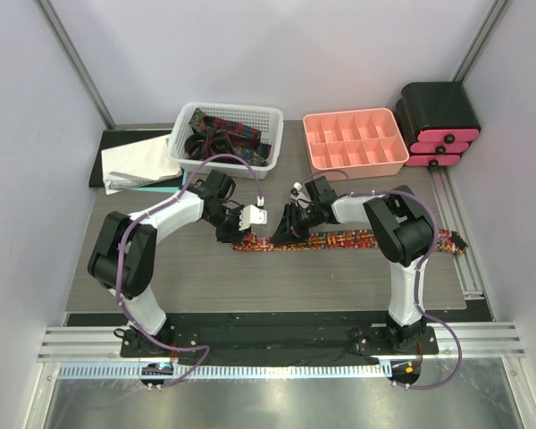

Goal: Roll the ties
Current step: Roll the tie at the center of the board.

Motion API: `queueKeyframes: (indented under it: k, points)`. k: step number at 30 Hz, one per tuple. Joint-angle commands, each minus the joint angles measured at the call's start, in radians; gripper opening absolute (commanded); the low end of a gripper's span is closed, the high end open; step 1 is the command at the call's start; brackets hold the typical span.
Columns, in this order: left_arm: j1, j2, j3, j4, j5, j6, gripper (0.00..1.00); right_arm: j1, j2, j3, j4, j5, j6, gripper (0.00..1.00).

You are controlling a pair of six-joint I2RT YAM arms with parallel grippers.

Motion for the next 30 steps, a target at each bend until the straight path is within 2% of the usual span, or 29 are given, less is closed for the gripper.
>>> queueKeyframes:
  k: [1,13,18,30]
  points:
    - [-0.012,0.016,0.03,0.006,0.023,-0.008,0.32,0.025,0.034,0.025,0.051,0.057,0.002,0.31]
    - [-0.026,0.051,0.022,0.032,0.006,-0.004,0.34,0.056,0.033,0.032,0.117,0.038,0.065,0.29]
    - [-0.034,0.083,0.019,0.039,-0.039,-0.002,0.34,0.062,0.005,0.023,0.205,0.025,0.125,0.35]
    - [-0.039,0.103,0.021,0.043,-0.048,-0.002,0.35,0.111,0.045,0.083,0.158,0.081,0.105,0.36]
